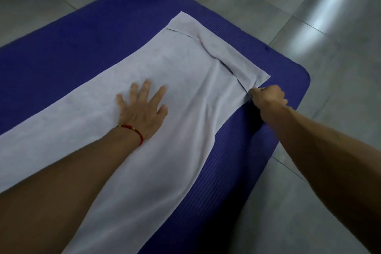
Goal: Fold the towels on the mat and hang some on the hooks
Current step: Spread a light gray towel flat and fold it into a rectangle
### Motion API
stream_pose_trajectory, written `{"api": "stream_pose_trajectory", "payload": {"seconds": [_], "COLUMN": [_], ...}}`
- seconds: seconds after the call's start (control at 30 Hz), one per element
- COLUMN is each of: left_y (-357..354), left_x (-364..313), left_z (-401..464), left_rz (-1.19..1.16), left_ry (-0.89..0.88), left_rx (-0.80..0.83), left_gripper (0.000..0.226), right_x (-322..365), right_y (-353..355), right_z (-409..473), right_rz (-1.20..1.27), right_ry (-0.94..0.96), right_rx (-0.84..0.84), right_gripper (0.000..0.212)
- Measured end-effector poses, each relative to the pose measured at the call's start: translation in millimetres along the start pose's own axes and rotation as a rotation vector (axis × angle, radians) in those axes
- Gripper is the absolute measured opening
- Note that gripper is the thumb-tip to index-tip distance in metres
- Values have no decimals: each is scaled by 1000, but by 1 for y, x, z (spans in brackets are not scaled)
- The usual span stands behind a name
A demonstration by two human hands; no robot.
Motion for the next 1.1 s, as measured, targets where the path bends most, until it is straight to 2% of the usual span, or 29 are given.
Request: {"api": "stream_pose_trajectory", "payload": {"seconds": [0.07,0.13,0.2,0.27,0.33,0.47,0.53,0.6,0.7,0.77,0.87,0.93,1.03,1.1], "left_y": [3,2,0,-2,-2,0,1,3,5,6,5,5,6,6], "left_x": [11,26,35,36,37,39,39,39,38,40,41,42,41,42], "left_z": [22,33,34,33,32,32,32,32,31,31,31,31,31,31], "left_rz": [-4,1,32,54,54,49,33,28,19,-5,-9,-11,-28,-31], "left_ry": [59,92,103,128,158,153,144,141,143,145,140,142,146,153], "left_rx": [-16,-40,-82,-115,-132,-161,-165,-162,-167,-160,-150,-144,-141,-143], "left_gripper": [59,59,60,63,66,65,67,68,68,68,67,66,65,66], "right_x": [3,9,14,19,52,159,216,267,319,337,365,387,405,392], "right_y": [16,39,42,43,35,-38,-70,-95,-135,-157,-156,-146,-146,-159], "right_z": [3,1,-7,-10,-17,-35,-42,-40,-31,-32,-38,-40,-36,-20], "right_rz": [-1,-234,-431,-388,-355,-389,-388,-418,-683,-823,-750,-734,-751,-760], "right_ry": [66,198,317,347,517,971,1112,1168,1222,1285,1338,1346,1365,1249], "right_rx": [-66,-198,-209,-249,-315,-78,-8,41,146,207,193,171,123,197], "right_gripper": [43,40,39,53,55,36,34,44,62,48,19,12,24,50]}}
Point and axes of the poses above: each hand's wrist, its own z-axis towards the middle knuckle, its own y-axis out of the back of the hand, x = y × z, the point moved 9 cm from there along z, towards the middle knuckle, and after that the axes turned 1 degree about z, right-handed, at the moved point
